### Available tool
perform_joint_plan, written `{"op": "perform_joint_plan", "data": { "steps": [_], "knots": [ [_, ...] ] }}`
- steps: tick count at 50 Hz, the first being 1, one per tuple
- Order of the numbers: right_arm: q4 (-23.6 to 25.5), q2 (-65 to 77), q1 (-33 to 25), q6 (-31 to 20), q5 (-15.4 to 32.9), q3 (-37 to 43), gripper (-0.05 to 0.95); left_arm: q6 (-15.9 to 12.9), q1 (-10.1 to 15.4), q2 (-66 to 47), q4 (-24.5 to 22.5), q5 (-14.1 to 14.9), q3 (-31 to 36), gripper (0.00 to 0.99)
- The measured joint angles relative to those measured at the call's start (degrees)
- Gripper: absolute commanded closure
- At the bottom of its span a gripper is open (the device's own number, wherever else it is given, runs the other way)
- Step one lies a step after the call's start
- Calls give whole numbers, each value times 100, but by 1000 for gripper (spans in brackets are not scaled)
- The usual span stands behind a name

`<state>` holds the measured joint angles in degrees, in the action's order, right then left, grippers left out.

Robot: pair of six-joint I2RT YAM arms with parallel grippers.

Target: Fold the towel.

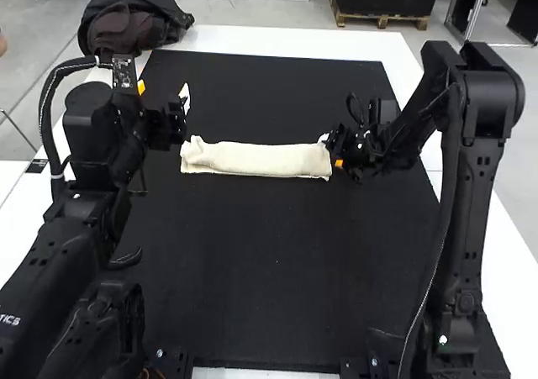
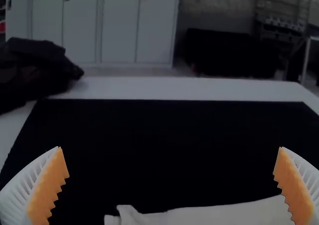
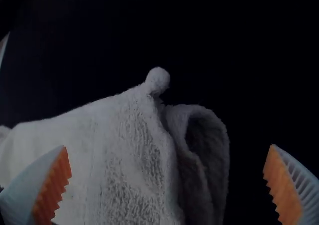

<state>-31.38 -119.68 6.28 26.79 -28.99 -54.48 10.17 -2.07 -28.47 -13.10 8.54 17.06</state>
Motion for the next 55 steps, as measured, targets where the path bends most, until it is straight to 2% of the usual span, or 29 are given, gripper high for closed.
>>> {"op": "perform_joint_plan", "data": {
  "steps": [28, 30, 33, 38, 40, 42, 48, 55],
  "knots": [
    [-48, -63, 444, 24, 238, -111, 23, 20, 63, 155, 74, -22, -157, 28],
    [-48, -66, 444, 24, 243, -111, 59, 20, 63, 153, 74, -22, -157, 28],
    [-46, -66, 442, 24, 245, -111, 170, 20, 63, 153, 85, -22, -157, 28],
    [-26, -129, 448, 39, 245, -111, 469, 20, 63, 155, 96, -22, -160, 28],
    [-26, -188, 448, 46, 251, -111, 626, 20, 63, 175, 114, -22, -157, 28],
    [-46, -240, 446, 48, 293, -111, 723, 20, 63, 201, 138, -22, -160, 28],
    [-35, -321, 435, 96, 286, -111, 893, 20, 63, 348, 166, -26, -157, 28],
    [-39, -330, 385, 151, 260, -111, 903, 20, 63, 446, 208, -55, -160, 28]
  ]
}}
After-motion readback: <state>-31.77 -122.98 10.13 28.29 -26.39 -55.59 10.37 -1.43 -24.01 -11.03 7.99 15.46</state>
